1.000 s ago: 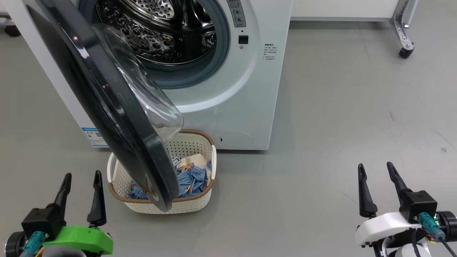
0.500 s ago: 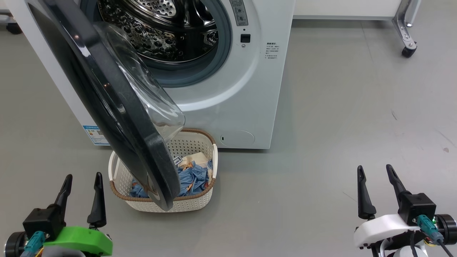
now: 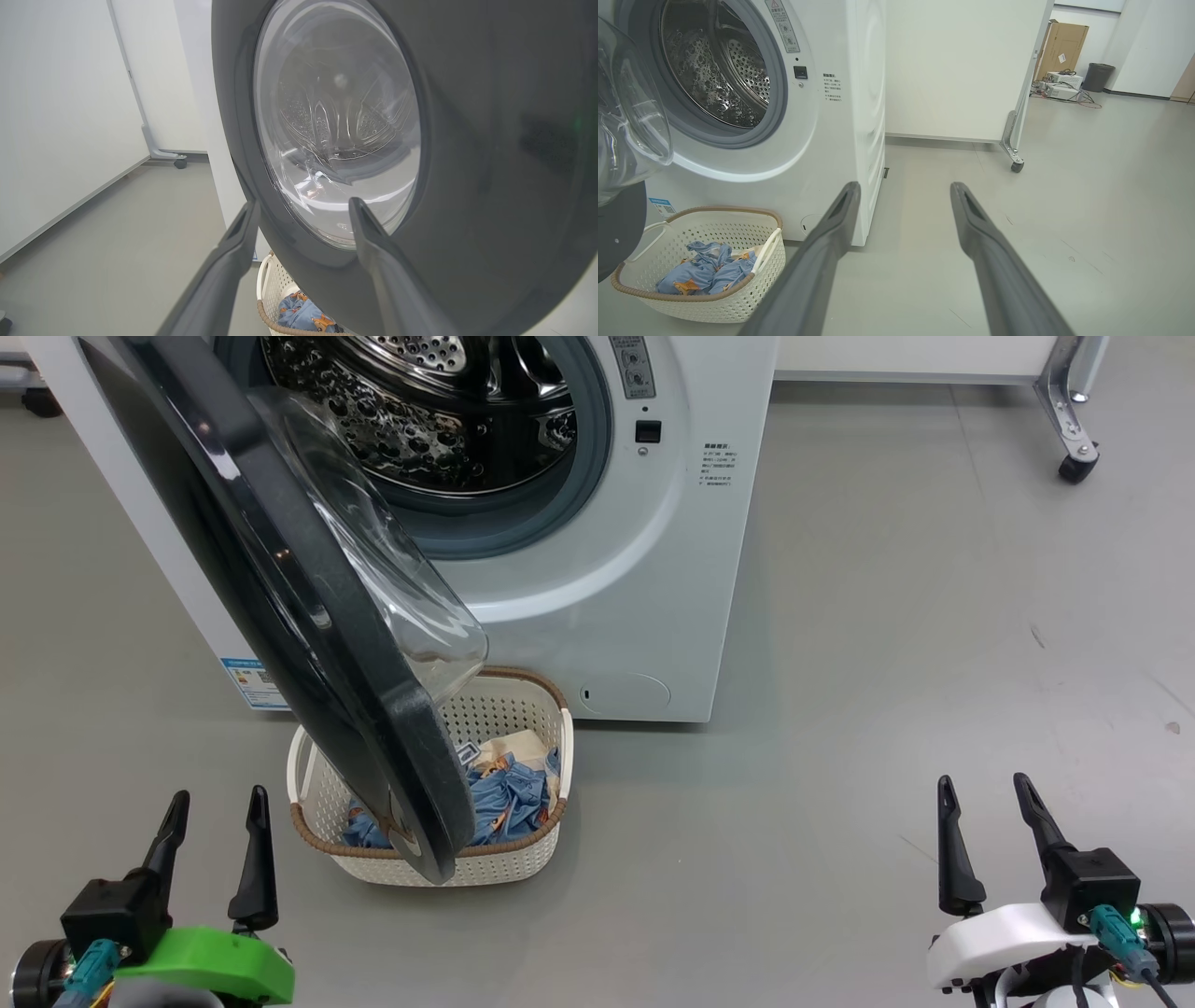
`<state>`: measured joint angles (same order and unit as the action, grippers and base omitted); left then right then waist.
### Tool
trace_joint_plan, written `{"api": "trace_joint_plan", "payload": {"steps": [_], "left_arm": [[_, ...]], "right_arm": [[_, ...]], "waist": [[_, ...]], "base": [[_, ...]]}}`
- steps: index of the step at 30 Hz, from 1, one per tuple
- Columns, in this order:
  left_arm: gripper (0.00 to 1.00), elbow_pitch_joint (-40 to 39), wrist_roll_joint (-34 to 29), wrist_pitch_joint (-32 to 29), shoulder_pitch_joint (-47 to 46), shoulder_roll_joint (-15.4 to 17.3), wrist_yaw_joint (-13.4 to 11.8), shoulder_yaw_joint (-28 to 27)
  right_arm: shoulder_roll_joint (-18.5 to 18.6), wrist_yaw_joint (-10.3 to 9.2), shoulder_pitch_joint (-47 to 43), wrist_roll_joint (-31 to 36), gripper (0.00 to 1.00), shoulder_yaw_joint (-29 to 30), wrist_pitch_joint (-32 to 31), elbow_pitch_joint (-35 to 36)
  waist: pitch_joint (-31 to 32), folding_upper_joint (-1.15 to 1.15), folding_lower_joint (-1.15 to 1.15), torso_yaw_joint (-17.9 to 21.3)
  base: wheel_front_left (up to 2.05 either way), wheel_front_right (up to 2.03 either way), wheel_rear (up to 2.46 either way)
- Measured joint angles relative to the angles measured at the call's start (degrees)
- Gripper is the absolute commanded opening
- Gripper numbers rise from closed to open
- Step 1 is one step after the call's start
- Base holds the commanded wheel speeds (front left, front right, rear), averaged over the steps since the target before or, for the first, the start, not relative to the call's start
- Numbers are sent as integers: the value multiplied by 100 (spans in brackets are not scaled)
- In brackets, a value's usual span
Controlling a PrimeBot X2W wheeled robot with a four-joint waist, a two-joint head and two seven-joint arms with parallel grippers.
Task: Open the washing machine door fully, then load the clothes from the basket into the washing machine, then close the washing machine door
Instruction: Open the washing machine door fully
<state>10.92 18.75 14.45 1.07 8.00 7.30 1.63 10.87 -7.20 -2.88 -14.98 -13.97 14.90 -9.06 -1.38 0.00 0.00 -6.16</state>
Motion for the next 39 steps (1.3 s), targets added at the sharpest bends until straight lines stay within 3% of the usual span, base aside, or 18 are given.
{"api": "trace_joint_plan", "payload": {"steps": [12,13,14,15,23,31,39], "left_arm": [[100,-1,0,0,-4,-4,0,1],[93,0,0,0,-4,-4,0,3],[32,0,0,0,-4,-4,0,3],[0,0,0,0,-4,-4,0,10],[0,-314,0,-1,-34,-7,0,0],[0,-2159,-200,29,-877,3,0,-323],[0,-3331,-248,33,-1390,161,0,708]], "right_arm": [[-43,0,-2,48,100,57,0,0],[-46,0,-2,49,100,64,0,0],[-46,0,-2,49,100,64,0,0],[-47,0,-2,49,100,66,0,0],[-60,4,-31,52,100,90,0,-12],[-66,7,-142,68,100,156,0,-20],[-114,59,-142,94,100,159,0,-26]], "waist": [[4,0,0,-14],[7,0,0,-15],[7,0,0,-15],[11,0,0,-15],[72,0,0,-22],[115,0,0,-33],[148,0,0,-4]], "base": [[0,0,0],[0,0,0],[0,0,0],[0,0,0],[0,0,0],[0,0,0],[0,0,0]]}}
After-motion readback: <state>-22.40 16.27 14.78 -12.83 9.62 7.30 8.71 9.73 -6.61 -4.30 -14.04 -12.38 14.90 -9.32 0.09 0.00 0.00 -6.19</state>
